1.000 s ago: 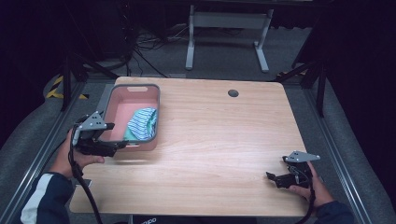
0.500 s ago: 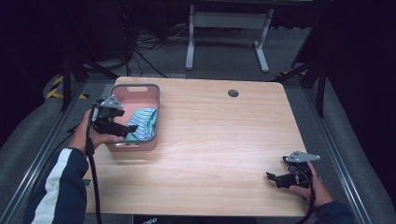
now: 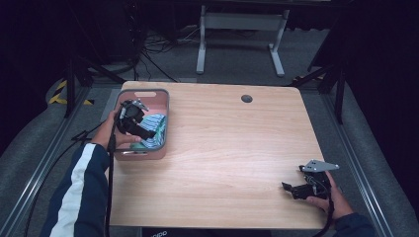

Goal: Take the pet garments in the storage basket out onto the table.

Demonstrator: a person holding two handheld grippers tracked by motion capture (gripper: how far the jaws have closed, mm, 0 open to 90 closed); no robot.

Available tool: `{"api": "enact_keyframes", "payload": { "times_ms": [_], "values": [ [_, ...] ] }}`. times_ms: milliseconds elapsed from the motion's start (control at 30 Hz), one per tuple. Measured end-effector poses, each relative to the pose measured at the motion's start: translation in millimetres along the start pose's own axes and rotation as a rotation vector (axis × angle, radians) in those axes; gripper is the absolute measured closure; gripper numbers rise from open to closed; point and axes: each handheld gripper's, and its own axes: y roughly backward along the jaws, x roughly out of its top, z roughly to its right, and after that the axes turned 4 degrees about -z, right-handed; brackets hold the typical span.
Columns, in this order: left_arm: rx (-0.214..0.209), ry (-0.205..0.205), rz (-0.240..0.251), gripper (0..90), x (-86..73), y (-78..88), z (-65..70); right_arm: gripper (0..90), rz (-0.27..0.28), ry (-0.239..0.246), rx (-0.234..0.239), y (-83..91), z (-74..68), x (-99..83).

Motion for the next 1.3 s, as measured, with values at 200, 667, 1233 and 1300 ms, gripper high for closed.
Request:
{"api": "enact_keyframes", "payload": {
  "times_ms": [200,667,1233,1300],
  "values": [
    [-0.004,0.031,-0.108,15.5,6.2,-26.9,-8.1,0.7,-0.001,0.000,-0.004,0.6,0.1,-0.8],
    [-0.026,0.089,-0.250,8.9,9.9,-60.3,-15.7,0.7,-0.001,0.000,-0.004,0.6,0.0,-0.9],
    [-0.007,0.164,-0.271,57.2,15.3,-53.1,-16.6,0.7,-0.001,0.000,-0.004,0.6,0.1,-0.8],
    [0.004,0.152,-0.261,60.1,14.7,-51.4,-16.4,0.7,-0.001,0.000,-0.004,0.6,0.1,-0.8]
  ]
}}
